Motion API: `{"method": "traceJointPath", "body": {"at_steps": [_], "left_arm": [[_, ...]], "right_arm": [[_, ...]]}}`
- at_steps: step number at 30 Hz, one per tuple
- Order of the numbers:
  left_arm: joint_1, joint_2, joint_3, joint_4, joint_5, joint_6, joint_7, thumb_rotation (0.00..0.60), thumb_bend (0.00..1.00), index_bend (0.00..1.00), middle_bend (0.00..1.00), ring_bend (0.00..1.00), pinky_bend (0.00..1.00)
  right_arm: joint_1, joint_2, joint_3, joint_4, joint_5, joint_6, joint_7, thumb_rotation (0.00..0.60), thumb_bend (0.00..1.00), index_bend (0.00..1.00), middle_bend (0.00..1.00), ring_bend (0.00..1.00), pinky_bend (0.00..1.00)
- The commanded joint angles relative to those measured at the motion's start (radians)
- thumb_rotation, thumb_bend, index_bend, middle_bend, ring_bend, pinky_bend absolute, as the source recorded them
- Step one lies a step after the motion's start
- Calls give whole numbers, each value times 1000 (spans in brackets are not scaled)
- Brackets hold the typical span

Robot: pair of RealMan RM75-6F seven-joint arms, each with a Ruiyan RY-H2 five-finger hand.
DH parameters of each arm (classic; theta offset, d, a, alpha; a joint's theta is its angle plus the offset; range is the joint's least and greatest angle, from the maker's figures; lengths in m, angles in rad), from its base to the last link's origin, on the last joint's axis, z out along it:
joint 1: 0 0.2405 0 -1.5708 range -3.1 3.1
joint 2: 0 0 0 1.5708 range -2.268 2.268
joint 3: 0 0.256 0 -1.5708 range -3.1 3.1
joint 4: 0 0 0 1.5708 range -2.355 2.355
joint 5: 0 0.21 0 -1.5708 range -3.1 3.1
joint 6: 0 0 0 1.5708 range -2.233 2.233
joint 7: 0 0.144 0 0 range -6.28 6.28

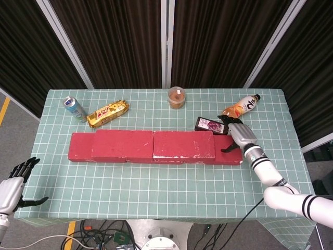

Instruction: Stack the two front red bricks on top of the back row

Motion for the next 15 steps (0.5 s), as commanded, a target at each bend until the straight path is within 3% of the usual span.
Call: {"method": "traceJointPath", "body": {"at_steps": [1,15], "left_arm": [[1,0,0,3,-2,0,-3,600,0,33,0,0,1],[3,-7,5,20,-7,-9,-15,600,0,33,0,0,1]], "right_arm": [[6,-14,7,5,4,-1,-13,600,38,0,0,0,0],[13,-35,26,-15,19,10,-59,600,38,0,0,0,0]]}}
